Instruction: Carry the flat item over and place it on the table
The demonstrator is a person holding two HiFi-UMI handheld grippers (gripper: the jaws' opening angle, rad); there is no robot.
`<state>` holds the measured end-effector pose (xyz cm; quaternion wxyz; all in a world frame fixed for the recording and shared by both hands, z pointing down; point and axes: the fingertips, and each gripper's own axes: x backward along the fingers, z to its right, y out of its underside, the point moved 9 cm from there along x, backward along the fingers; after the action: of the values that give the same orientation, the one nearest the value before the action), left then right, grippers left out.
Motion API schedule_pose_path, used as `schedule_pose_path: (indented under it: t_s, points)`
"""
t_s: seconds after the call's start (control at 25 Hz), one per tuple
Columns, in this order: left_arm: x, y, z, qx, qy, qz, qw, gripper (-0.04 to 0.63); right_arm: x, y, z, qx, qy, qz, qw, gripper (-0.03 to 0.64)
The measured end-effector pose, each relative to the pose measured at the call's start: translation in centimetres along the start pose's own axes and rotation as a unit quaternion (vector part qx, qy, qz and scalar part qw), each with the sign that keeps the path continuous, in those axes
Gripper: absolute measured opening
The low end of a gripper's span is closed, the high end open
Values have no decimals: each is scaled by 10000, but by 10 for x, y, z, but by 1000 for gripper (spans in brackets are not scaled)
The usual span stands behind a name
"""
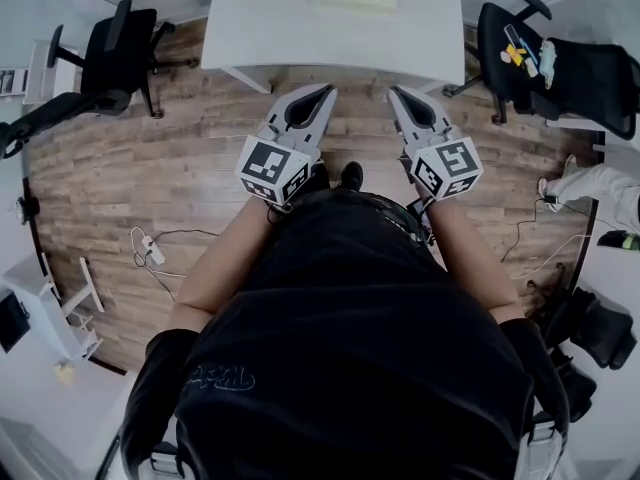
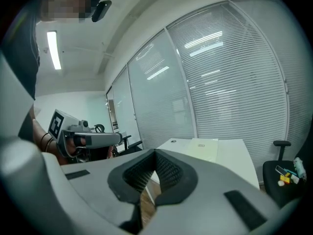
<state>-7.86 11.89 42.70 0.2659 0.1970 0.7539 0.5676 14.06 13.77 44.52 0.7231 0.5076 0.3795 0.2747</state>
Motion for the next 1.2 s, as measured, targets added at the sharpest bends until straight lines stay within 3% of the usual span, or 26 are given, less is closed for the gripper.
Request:
schedule_pose_path:
  t_s: [0.6, 1.2]
  points:
    - [19, 28, 71, 138, -216, 81, 9996, 14, 69, 16, -4, 213, -186, 6, 9996, 21]
    - [8, 32, 90, 146, -374, 88, 9992, 14, 86, 23, 8, 215, -277, 45, 9994, 21]
